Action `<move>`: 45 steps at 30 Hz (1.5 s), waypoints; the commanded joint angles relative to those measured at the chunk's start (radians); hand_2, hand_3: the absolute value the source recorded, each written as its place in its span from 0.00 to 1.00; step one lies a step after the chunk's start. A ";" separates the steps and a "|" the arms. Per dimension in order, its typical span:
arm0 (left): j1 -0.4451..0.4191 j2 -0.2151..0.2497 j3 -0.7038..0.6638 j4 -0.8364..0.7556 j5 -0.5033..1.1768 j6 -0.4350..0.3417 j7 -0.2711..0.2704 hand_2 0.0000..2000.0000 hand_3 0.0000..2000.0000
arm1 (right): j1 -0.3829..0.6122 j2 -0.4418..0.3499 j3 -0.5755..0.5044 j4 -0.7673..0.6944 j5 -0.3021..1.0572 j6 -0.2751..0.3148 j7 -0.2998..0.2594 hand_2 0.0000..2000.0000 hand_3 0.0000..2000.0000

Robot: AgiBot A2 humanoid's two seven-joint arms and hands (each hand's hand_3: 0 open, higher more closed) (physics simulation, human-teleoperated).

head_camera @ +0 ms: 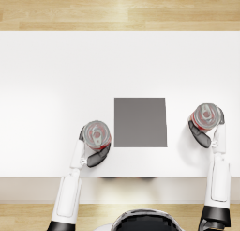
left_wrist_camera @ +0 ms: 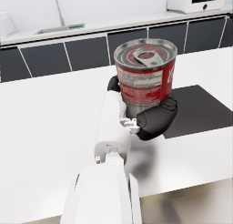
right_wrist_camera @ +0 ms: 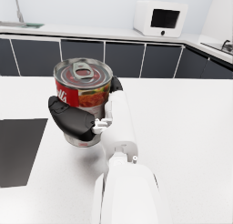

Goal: Pick up the red can on the left and place it in the middle, then pick up the red can on the right and place it on top of the can in the middle

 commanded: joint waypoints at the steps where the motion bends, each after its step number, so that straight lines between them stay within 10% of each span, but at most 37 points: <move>1: 0.098 0.051 0.050 -0.047 0.000 0.001 0.001 1.00 0.76 | 0.022 0.001 0.008 0.138 0.000 0.000 0.001 1.00 0.76; 17: 0.401 0.234 0.286 0.520 0.000 0.001 -0.020 1.00 0.76 | 0.058 -0.023 0.109 0.292 0.000 0.019 0.002 1.00 0.76; 18: 0.493 0.110 0.545 0.537 0.000 0.002 -0.047 1.00 0.76 | 0.058 -0.025 0.106 0.300 0.000 0.020 0.002 1.00 0.76; 19: 0.432 0.211 0.360 0.563 -0.001 -0.003 -0.070 1.00 0.76 | 0.060 -0.026 0.108 0.302 0.000 0.021 0.001 1.00 0.76; 23: 0.448 0.230 0.384 0.630 0.001 0.010 -0.116 1.00 0.76 | 0.069 -0.033 0.118 0.328 0.000 0.021 0.001 1.00 0.76; 24: 0.515 0.154 0.575 0.648 0.000 -0.005 -0.121 1.00 0.76 | 0.078 -0.036 0.129 0.336 0.000 0.021 0.002 1.00 0.76; 25: 0.470 0.219 0.428 0.660 0.000 -0.032 -0.145 0.32 0.60 | 0.086 -0.039 0.142 0.343 0.000 0.021 0.001 1.00 0.76; 26: 0.464 0.215 0.423 0.646 0.001 -0.079 -0.166 0.00 0.43 | 0.094 -0.042 0.161 0.349 0.000 0.020 0.001 1.00 0.76; 29: 0.432 0.204 0.407 0.591 0.000 -0.073 -0.177 0.00 0.00 | 0.113 -0.054 0.207 0.374 0.000 0.021 0.002 1.00 0.76; 40: 0.157 0.044 0.191 -0.128 0.000 0.021 -0.009 0.00 0.00 | 0.152 -0.093 0.294 0.438 0.000 0.046 0.001 1.00 0.76; 45: 0.114 0.034 0.030 -0.236 -0.001 0.024 0.003 0.00 0.00 | 0.168 -0.111 0.326 0.424 0.000 -0.123 -0.209 1.00 0.76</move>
